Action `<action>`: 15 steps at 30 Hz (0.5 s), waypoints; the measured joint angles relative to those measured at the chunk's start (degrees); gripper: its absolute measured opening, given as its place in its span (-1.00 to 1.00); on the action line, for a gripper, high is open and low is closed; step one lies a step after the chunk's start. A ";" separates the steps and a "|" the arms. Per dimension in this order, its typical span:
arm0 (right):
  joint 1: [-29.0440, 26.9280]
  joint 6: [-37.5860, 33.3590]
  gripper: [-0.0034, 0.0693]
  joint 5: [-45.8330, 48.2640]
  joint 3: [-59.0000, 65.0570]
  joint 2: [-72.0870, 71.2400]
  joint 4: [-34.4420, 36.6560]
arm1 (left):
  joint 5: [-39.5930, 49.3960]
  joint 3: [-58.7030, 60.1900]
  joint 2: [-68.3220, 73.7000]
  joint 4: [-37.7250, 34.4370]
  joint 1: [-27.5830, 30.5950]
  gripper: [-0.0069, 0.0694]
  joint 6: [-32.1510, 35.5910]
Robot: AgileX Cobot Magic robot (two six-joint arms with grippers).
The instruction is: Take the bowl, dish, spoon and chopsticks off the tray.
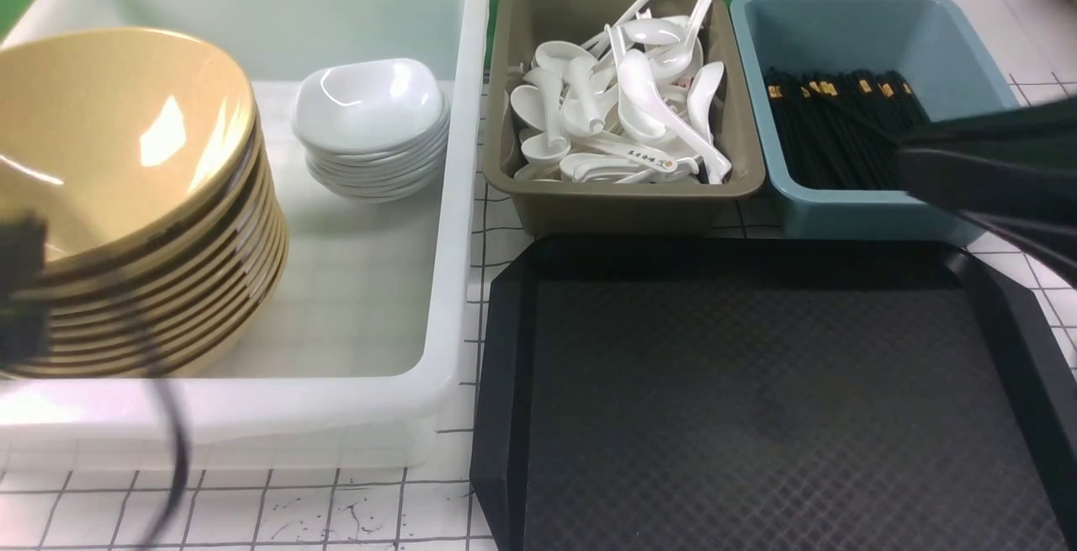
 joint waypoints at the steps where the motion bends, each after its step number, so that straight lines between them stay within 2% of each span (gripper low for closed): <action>1: 0.00 0.00 -0.70 -2.38 1.53 -1.53 0.89 | -0.33 2.15 -2.92 0.00 0.00 -0.85 0.00; 6: 0.00 0.00 -0.69 -10.76 8.19 -8.37 2.82 | -0.65 11.16 -16.68 0.00 0.00 -0.85 -1.55; 15: 0.00 0.00 -0.69 -11.82 9.81 -9.26 3.16 | -0.84 15.25 -23.26 0.05 0.00 -0.85 -1.28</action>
